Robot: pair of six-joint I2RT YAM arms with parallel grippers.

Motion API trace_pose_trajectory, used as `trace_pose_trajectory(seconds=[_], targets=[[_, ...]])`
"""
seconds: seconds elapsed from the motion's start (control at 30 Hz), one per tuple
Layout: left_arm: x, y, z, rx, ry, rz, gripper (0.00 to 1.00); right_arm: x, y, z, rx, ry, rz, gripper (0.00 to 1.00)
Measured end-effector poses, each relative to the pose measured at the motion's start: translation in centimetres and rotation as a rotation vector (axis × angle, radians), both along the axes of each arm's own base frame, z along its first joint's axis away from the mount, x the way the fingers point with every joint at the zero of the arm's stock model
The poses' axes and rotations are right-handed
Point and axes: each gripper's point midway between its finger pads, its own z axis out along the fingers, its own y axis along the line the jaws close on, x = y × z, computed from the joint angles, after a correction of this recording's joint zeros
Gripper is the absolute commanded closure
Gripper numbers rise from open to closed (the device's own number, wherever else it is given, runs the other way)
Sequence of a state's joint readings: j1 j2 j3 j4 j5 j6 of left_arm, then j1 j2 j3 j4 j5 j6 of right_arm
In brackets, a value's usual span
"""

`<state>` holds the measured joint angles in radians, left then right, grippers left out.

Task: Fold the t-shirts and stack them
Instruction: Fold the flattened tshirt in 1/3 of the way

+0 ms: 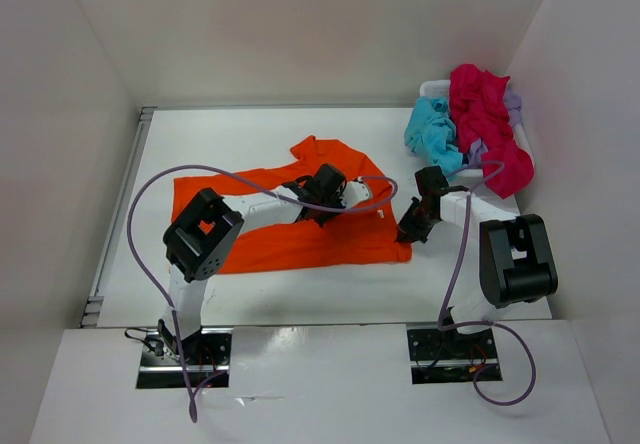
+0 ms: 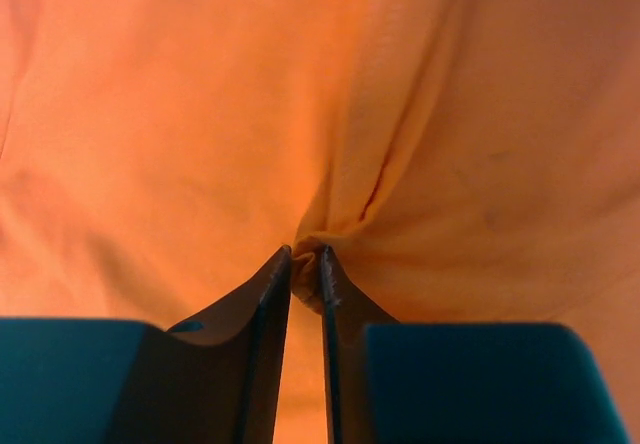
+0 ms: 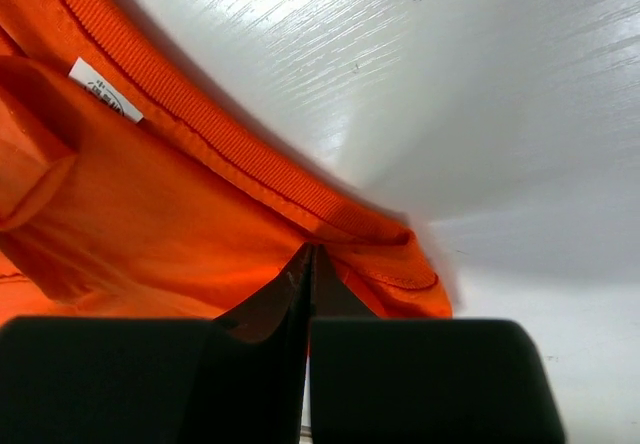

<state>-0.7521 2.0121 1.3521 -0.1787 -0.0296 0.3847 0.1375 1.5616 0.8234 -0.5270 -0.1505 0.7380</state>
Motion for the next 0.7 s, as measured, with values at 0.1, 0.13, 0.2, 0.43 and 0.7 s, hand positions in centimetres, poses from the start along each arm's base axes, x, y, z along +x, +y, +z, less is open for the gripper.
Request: trace_pose_trajectory(seconds=[0.1, 0.13, 0.2, 0.43, 0.7], targets=[[0.9, 1.0, 0.1, -0.005, -0.008, 0.084, 0.67, 0.0, -0.1, 0.0, -0.007, 0.000, -0.002, 1.00], [1.3, 1.4, 0.2, -0.006, -0.013, 0.114, 0.65, 0.0, -0.1, -0.1, -0.008, 0.000, -0.003, 1.00], [2.2, 2.3, 0.4, -0.008, -0.023, 0.169, 0.64, 0.0, -0.3, 0.0, -0.019, -0.005, -0.006, 1.00], [3.4, 3.7, 1.2, -0.017, -0.028, 0.257, 0.46, 1.7, -0.6, 3.5, -0.108, -0.106, 0.025, 0.75], [1.8, 6.4, 6.5, 0.009, -0.040, 0.265, 0.40, 1.4, -1.2, 5.7, -0.142, -0.127, -0.009, 0.18]])
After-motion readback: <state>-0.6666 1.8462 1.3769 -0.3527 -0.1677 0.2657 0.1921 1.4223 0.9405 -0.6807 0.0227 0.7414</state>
